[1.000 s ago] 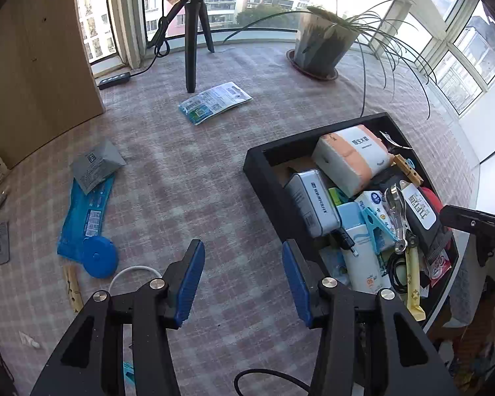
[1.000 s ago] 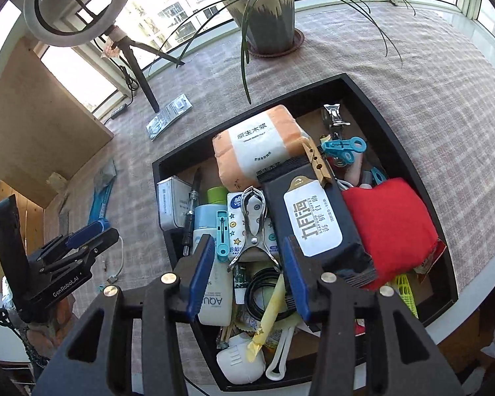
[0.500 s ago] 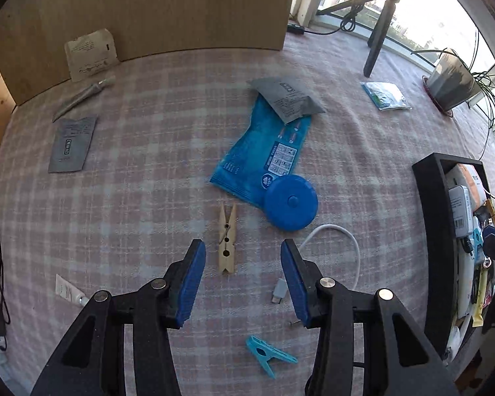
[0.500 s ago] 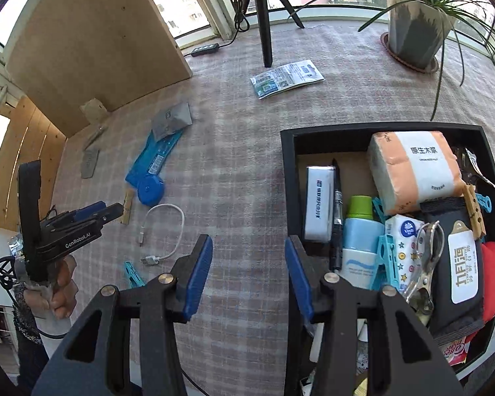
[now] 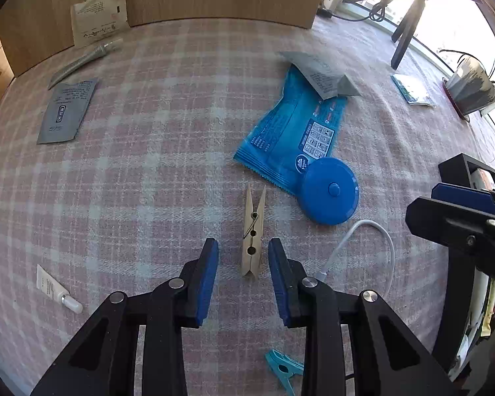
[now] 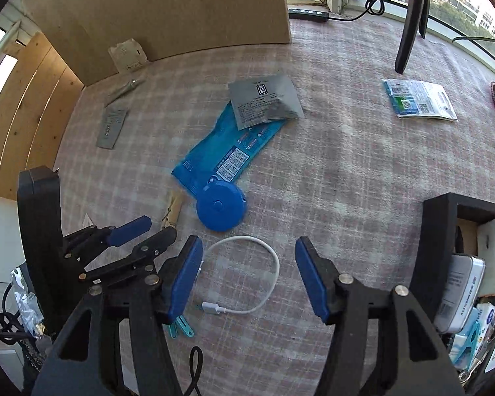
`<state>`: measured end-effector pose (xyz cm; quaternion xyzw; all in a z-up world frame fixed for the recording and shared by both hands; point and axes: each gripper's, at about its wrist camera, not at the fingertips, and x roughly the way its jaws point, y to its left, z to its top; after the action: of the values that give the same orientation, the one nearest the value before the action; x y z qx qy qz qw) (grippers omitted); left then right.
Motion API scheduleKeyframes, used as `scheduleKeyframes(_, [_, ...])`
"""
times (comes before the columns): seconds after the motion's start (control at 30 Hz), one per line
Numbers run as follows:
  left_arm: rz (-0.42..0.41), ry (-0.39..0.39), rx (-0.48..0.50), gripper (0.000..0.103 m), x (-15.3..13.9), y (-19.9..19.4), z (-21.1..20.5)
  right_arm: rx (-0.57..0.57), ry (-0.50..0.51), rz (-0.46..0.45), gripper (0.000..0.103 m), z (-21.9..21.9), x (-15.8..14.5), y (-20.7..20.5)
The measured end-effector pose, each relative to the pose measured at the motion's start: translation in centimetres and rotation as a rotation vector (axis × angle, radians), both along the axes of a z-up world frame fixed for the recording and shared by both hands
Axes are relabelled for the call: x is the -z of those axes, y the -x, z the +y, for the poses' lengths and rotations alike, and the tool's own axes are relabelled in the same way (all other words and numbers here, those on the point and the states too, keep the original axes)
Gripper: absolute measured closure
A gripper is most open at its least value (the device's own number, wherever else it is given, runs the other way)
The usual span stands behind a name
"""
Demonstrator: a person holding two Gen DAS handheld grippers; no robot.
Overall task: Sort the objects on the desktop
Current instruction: 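Grasp the wooden clothespin with the left tool while the right tool grasps the blue tape measure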
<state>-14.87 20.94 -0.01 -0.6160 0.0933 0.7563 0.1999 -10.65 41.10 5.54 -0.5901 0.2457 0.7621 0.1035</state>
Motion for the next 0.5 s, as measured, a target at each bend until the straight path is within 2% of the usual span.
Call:
scheduleKeyframes(0.27, [0.036, 0.015, -0.035, 0.091, 0.1, 0.0, -0.6, 0.011, 0.078, -0.038, 0.045, -0.8, 3.0, 3.0])
scheduleKeyframes(0.3, [0.034, 0.006, -0.040, 0.091, -0.2, 0.4, -2.1, 0.007, 0.072, -0.041, 0.045, -1.1, 3.1, 3.3])
scheduleKeyframes(0.5, [0.031, -0.009, -0.092, 0.091, -0.4, 0.6, -4.7, -0.025, 0.023, -0.064, 0.045, -2.3, 4.1, 4.8])
